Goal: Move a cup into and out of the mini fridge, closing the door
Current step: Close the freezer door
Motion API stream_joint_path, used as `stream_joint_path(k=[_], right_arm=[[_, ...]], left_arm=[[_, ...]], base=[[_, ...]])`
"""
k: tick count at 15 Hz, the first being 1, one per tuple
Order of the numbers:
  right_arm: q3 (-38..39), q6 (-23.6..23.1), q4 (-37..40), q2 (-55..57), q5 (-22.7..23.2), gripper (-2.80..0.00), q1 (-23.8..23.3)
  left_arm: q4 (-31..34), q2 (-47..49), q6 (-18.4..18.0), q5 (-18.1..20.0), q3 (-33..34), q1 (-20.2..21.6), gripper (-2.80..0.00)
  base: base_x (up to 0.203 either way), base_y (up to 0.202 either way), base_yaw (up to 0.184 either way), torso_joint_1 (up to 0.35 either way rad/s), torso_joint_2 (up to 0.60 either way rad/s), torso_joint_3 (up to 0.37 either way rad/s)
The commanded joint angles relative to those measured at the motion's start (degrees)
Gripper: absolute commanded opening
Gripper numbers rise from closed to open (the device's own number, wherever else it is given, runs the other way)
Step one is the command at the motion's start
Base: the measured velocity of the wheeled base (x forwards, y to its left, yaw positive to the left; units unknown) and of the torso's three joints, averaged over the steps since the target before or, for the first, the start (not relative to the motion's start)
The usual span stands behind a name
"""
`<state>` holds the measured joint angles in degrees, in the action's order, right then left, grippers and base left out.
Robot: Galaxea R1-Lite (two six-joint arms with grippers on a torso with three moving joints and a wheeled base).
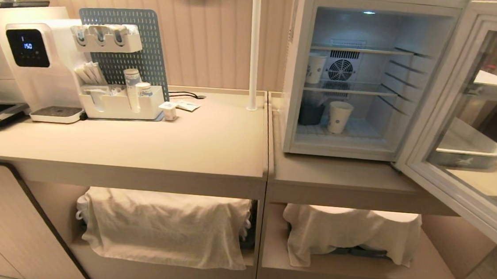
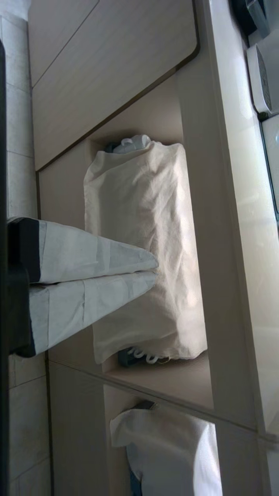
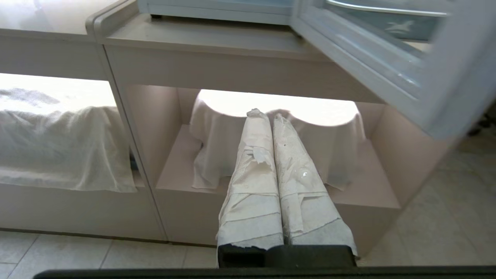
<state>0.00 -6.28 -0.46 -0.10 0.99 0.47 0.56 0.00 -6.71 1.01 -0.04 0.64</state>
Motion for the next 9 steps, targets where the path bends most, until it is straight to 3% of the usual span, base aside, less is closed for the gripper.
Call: stream_joint_path(k=[1, 9], right_arm=[[0.00, -0.05, 0.02, 0.10, 0.00, -2.80, 0.06], [0.00, -0.05, 0.02, 0.01, -0.02, -2.80, 0.06]], left_arm=[[0.04, 0.00, 0.03, 0.04, 0.04, 0.06, -2.80], [0.06, 0.00, 0.47, 0.04, 0.04, 0.06, -2.80]], base=[[-0.114, -0.142, -0.002, 0.006, -0.01, 0.002], [0.000, 0.000, 0.000, 0.000, 0.00, 0.000]])
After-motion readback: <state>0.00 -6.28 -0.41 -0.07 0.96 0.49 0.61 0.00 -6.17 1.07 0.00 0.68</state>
